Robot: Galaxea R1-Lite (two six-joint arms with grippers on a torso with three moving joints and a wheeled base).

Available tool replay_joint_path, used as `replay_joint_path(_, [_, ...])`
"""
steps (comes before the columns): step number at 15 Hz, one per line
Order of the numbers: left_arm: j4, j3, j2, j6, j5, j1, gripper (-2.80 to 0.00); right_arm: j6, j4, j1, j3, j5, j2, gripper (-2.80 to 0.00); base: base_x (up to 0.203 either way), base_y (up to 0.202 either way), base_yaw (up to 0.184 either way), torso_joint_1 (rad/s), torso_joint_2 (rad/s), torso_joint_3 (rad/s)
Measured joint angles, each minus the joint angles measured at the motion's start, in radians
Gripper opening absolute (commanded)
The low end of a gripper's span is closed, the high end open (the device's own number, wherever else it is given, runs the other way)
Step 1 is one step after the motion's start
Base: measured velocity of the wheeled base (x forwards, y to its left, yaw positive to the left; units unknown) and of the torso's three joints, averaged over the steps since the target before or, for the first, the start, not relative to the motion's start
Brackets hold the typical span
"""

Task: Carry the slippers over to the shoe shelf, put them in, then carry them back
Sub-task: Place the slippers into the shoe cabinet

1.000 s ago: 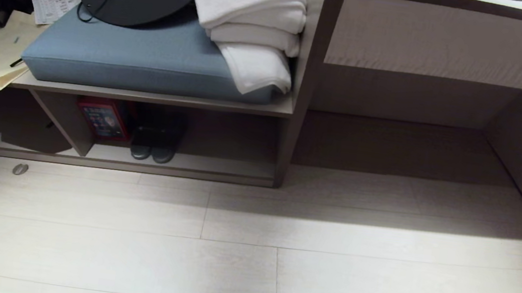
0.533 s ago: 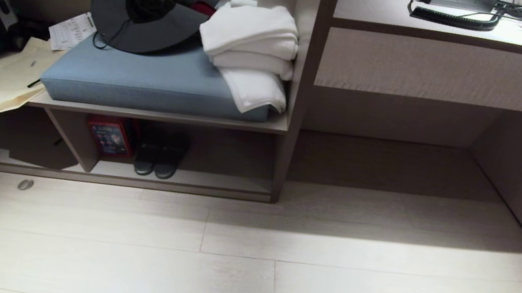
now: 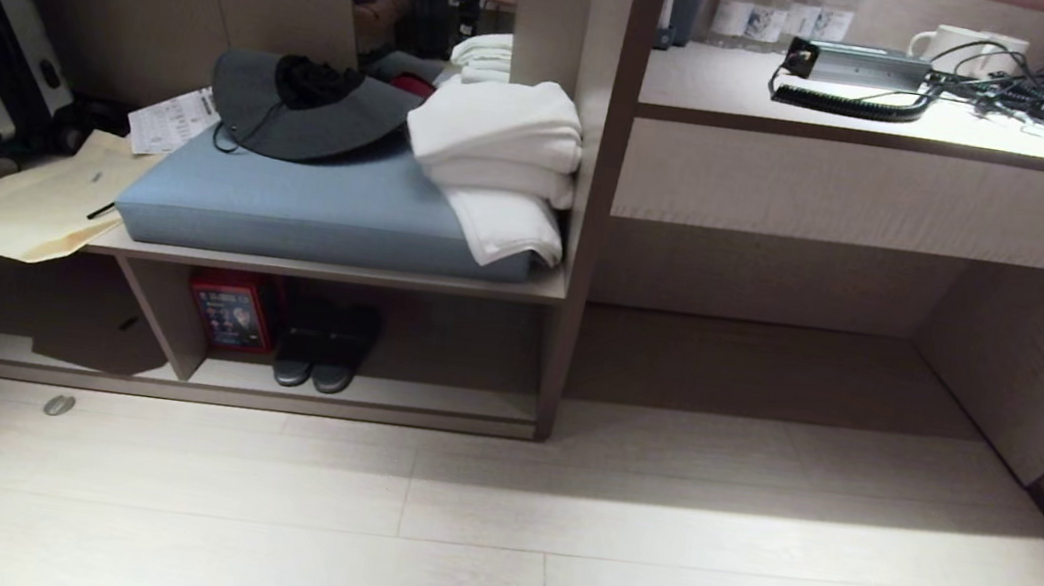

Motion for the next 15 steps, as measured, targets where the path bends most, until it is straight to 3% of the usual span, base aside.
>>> replay_joint_path(7, [0.0, 0.0, 0.0, 0.004, 0.0, 0.0, -2.8, 0.0, 0.0, 0.0, 0.0, -0.001, 0.0, -2.8, 0.0, 0.0, 0.0, 0.0, 0.0, 0.178])
replay_joint_path(15, [0.0, 0.0, 0.0, -0.001, 0.0, 0.0, -2.8, -0.004, -0.001, 0.0, 0.0, 0.0, 0.0, -2.8, 0.0, 0.0, 0.0, 0.001, 0.0, 0.011])
